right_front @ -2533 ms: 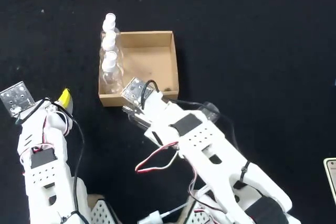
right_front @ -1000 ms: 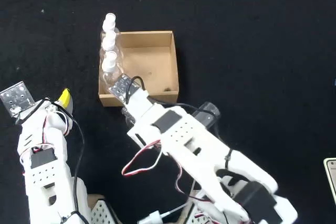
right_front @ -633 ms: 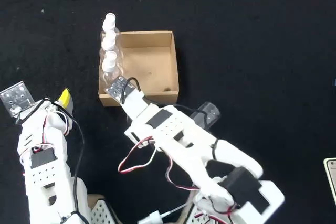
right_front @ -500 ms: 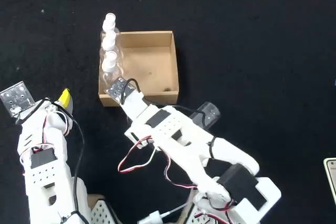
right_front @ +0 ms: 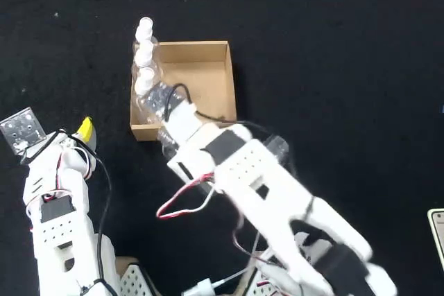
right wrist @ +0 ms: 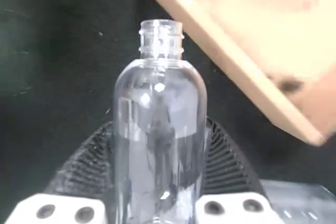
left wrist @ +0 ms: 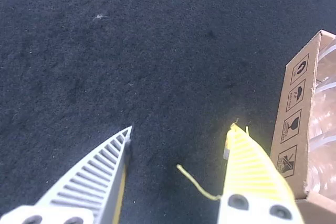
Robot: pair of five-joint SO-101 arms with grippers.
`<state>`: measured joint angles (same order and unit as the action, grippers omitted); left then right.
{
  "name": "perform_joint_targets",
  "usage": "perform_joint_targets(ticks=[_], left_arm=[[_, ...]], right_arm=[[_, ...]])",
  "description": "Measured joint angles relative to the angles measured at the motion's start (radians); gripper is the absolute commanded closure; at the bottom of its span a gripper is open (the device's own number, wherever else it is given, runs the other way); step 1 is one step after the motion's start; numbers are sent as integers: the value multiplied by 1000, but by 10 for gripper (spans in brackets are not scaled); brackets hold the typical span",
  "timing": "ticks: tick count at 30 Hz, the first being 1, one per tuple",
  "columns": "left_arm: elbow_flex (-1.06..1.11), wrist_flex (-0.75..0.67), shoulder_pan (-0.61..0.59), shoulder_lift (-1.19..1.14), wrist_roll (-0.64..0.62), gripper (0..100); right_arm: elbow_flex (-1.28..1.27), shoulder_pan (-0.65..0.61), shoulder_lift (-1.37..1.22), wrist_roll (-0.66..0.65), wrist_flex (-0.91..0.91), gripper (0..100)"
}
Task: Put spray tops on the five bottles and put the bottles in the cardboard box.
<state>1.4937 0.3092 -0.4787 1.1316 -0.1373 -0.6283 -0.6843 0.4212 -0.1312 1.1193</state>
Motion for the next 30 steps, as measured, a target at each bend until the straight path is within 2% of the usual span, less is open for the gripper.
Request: perform_joint_targets(ticks=[2,5,11,15,20,22,25,30], left_arm=[[0,0,0,0,0,752],[0,0,0,0,0,752],[0,0,0,0,0,752],[0,0,0,0,0,752],[0,0,0,0,0,752],[0,0,0,0,0,752],[0,0,0,0,0,752],[0,0,0,0,0,752]], right_arm=[[72,46,86,-2,100,957],[184,184,186,-23,219,956],[253,657,190,-209,319,955],[161,996,94,-336,281,956],[-43,1323,-52,-489,58,956],[-101,1404,-81,-529,-38,953],[-158,1462,-109,-575,-126,941],[-189,1490,-172,-594,-140,765]])
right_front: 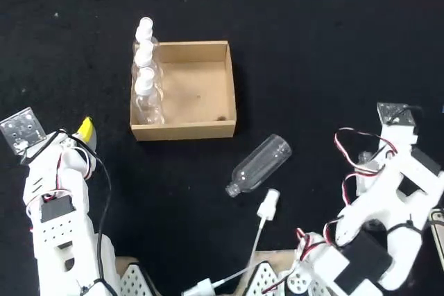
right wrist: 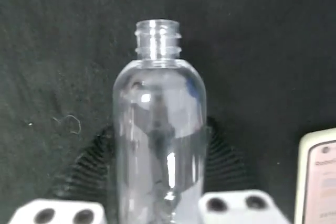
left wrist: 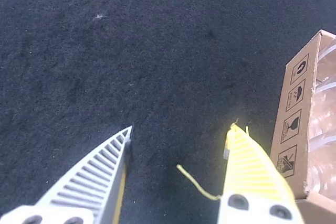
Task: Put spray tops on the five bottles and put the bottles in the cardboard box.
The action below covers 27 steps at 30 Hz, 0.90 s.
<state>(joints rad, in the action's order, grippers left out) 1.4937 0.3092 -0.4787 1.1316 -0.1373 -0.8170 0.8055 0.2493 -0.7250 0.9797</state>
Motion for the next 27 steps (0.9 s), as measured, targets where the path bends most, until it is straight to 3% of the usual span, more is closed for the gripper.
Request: perform_joint_targets(ticks=[3,15,27], left_arm=[[0,0,0,0,0,752],[0,0,0,0,0,752],[0,0,0,0,0,752]], right_arm=[[0,0,-15,0,0,701],[235,0,-15,-71,253,697],[275,38,-218,-51,253,698]])
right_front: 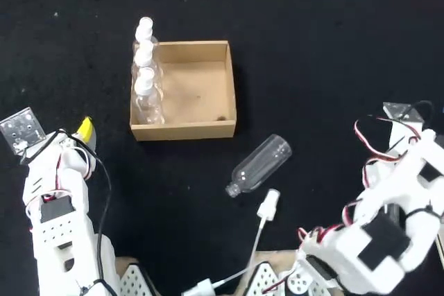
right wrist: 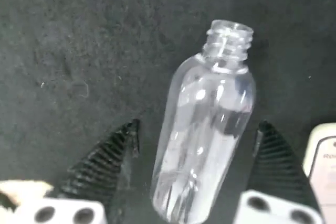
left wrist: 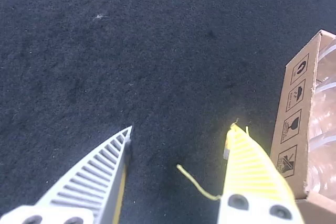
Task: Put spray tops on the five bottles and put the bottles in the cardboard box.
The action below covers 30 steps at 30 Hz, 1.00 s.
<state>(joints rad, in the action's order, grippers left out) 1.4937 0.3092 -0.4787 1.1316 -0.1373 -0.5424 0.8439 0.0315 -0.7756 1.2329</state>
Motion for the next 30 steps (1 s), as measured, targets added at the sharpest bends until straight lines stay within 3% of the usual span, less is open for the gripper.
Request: perform_joint_targets(ticks=[4,9,12,15,20,22,26,30], left_arm=[[0,0,0,0,0,752],[0,0,0,0,0,752],[0,0,0,0,0,752],[0,0,0,0,0,752],[0,0,0,0,0,752],[0,0,0,0,0,752],[0,0,0,0,0,752],[0,0,0,0,0,752]], right_arm=[[51,17,-124,20,-37,714],[117,17,-167,18,-37,913],[123,12,-167,-74,-37,988],[124,-14,-167,-230,-35,976],[172,-28,-167,-621,-37,969],[176,-28,-167,-744,-38,907],[176,-28,-169,-749,-34,701],[176,-38,-169,-661,-34,694]])
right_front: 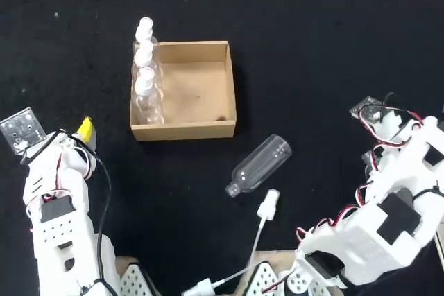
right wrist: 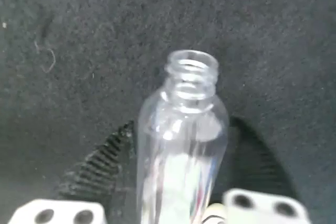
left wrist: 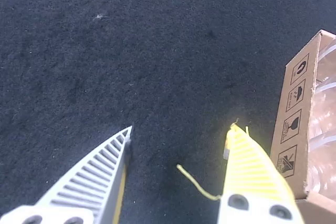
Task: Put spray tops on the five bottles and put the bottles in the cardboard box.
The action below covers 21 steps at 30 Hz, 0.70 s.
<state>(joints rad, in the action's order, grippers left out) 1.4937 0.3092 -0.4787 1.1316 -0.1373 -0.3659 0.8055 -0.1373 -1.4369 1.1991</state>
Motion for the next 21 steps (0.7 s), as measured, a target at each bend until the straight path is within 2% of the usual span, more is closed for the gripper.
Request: perform_joint_targets(ticks=[4,9,15,20,21], left_arm=[[0,0,0,0,0,752],[0,0,0,0,0,752],[0,0,0,0,0,752],[0,0,0,0,0,752],[0,0,0,0,0,752]], right_arm=[[-14,-26,-11,64,0,740],[-20,-32,-29,115,-6,740],[-149,-32,-26,121,-178,755],[-180,-31,-2,123,-238,993],[-181,-31,11,123,-238,981]])
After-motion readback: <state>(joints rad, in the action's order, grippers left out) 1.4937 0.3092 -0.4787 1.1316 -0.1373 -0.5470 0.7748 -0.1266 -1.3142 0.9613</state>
